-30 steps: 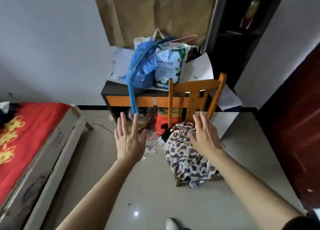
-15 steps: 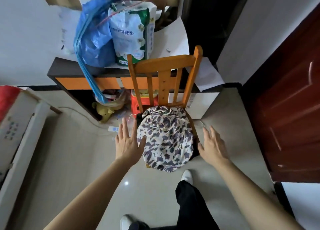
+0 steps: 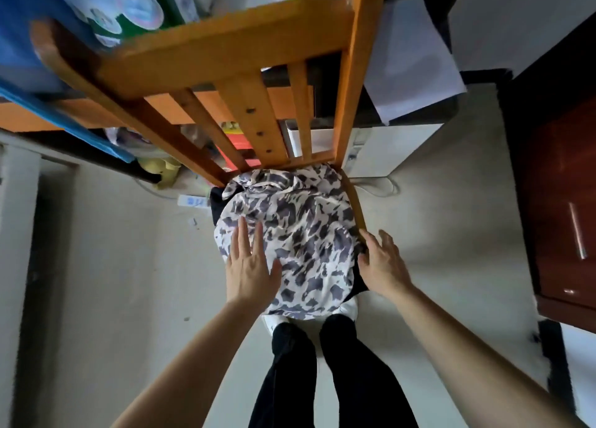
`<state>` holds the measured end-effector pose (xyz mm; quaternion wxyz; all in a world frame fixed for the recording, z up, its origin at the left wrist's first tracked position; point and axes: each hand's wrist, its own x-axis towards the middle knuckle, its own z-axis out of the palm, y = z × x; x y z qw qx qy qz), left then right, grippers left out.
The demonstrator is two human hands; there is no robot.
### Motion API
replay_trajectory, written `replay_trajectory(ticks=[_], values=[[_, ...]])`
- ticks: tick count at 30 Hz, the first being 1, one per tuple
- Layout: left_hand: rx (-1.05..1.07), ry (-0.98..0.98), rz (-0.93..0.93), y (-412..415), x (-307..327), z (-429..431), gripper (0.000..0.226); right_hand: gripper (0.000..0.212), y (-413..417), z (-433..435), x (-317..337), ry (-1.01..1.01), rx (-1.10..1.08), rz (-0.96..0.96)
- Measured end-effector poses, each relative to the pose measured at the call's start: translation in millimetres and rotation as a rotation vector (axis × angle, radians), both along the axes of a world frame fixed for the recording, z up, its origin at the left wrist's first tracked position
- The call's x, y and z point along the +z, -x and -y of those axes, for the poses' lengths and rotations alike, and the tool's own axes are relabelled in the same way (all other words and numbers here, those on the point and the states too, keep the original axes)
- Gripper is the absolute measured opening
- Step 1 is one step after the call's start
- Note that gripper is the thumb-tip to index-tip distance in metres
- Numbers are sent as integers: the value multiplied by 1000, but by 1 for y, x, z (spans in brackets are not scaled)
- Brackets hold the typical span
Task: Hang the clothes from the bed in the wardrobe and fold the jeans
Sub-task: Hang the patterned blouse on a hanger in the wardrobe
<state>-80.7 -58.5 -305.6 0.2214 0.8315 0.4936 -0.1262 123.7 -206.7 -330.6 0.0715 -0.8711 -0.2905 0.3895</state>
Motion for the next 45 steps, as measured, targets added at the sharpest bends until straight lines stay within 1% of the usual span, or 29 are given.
replay_trajectory(ticks=[3,5,7,8,10,12,13,15,16,17,18,19,21,22,24,27,29,31,33,34,35,36,38,39,40,41,42,44,45], values=[[-24,0,-26,-21,-49,-24,86,51,1,-15,-44,-61,-61,-51],[38,-23,-5,-37,-80,-39,82,49,1,-29,-72,-99,-118,-109],[128,8,-10,-46,-108,-49,78,47,-4,-47,-96,-155,-199,-132],[160,32,-19,-47,-121,-50,71,47,-8,-58,-106,-186,-245,-122],[146,14,-38,-43,-140,-43,40,50,-18,-81,-122,-229,-299,-67],[134,-8,-66,-30,-152,-28,14,63,-27,-101,-134,-237,-320,-28],[147,9,-73,-22,-155,-20,7,73,-29,-108,-139,-228,-323,-40],[149,59,-105,-5,-160,-1,12,86,-30,-116,-145,-178,-277,-77],[140,90,-136,5,-161,7,14,81,-28,-116,-147,-143,-224,-94],[135,122,-162,15,-161,14,15,63,-24,-115,-147,-111,-170,-113],[140,146,-182,24,-160,19,16,38,-19,-112,-148,-75,-110,-131],[152,162,-191,33,-159,23,16,24,-13,-107,-146,-64,-47,-148],[176,165,-199,49,-152,25,15,28,-1,-94,-138,-83,16,-174],[192,153,-198,55,-147,23,14,24,4,-89,-133,-104,-5,-190],[250,121,-187,63,-133,12,11,20,12,-79,-123,-140,-129,-215],[312,0,-121,71,-104,-15,13,27,22,-70,-101,-153,-368,-239],[323,-109,-26,72,-80,-37,16,27,30,-68,-82,-162,-551,-349],[331,-207,117,72,-53,-56,14,31,39,-69,-62,-199,-700,-486],[299,-284,205,72,-30,-69,16,37,47,-74,-43,-245,-726,-525],[277,-300,185,73,-20,-74,18,36,50,-76,-32,-263,-680,-496],[256,-283,116,74,-12,-78,21,31,54,-77,-20,-280,-610,-460],[239,-230,-3,76,-7,-80,25,25,57,-77,-7,-301,-525,-436],[233,-47,-264,81,-1,-78,34,17,65,-74,16,-306,-305,-394],[249,46,-333,85,0,-75,38,13,69,-70,26,-269,-185,-363],[276,113,-342,87,1,-71,39,12,74,-66,34,-219,-67,-329],[307,164,-298,88,3,-68,38,13,78,-61,42,-182,54,-286],[354,209,-205,86,4,-65,36,22,82,-55,48,-160,172,-227],[522,327,43,75,7,-60,37,37,90,-42,59,-149,389,-100],[617,398,160,67,9,-58,39,40,95,-35,63,-170,469,-50]])
